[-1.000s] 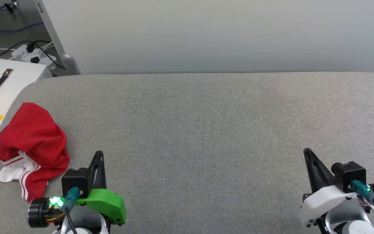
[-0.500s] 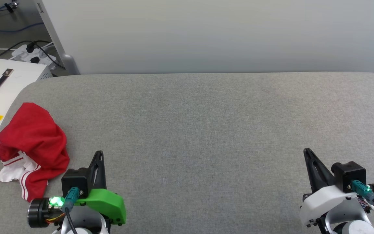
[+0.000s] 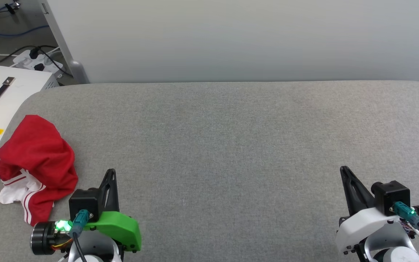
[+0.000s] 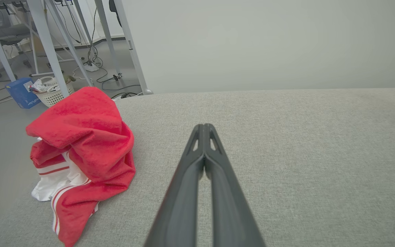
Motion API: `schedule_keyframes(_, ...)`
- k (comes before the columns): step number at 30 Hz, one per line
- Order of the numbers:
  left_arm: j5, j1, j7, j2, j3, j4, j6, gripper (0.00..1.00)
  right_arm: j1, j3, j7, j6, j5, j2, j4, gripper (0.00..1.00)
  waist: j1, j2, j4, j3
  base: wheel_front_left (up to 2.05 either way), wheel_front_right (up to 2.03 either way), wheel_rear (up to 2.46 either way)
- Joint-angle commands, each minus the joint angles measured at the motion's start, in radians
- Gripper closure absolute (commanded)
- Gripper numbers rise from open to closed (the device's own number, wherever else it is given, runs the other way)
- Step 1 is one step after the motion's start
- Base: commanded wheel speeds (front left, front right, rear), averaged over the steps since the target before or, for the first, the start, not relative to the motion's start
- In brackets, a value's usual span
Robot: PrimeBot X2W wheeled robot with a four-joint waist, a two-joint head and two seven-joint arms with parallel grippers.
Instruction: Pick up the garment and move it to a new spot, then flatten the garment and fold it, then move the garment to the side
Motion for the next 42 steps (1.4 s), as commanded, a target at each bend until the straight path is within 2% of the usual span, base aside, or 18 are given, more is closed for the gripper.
schedule_keyframes(1,0.009,-0.014,-0.001,-0.004,0.001,0.001,-0.004,1.0,-0.016,0.001,0.003,-0.001,-0.01,0.001,-0.003,1.0,0.0,0.0,0.0,0.0,0.0,0.0,0.0)
schedule_keyframes(2,0.009,-0.014,-0.001,-0.004,0.001,0.001,-0.004,1.0,-0.016,0.001,0.003,-0.001,-0.01,0.001,-0.003,1.0,0.0,0.0,0.0,0.0,0.0,0.0,0.0)
schedule_keyframes(3,0.0,0.0,0.0,0.0,0.0,0.0,0.0,0.0,0.0,0.0,0.0,0.0,0.0,0.0,0.0,0.0,0.0,0.0,0.0,0.0,0.0,0.0,0.0)
schedule_keyframes(42,-0.049,-0.004,-0.08,-0.001,-0.03,-0.012,0.014,0.0,0.015,-0.036,-0.079,0.0,0.121,0.0,-0.045,0.0,0.0,0.0,0.0,0.005,0.0,0.0,0.0)
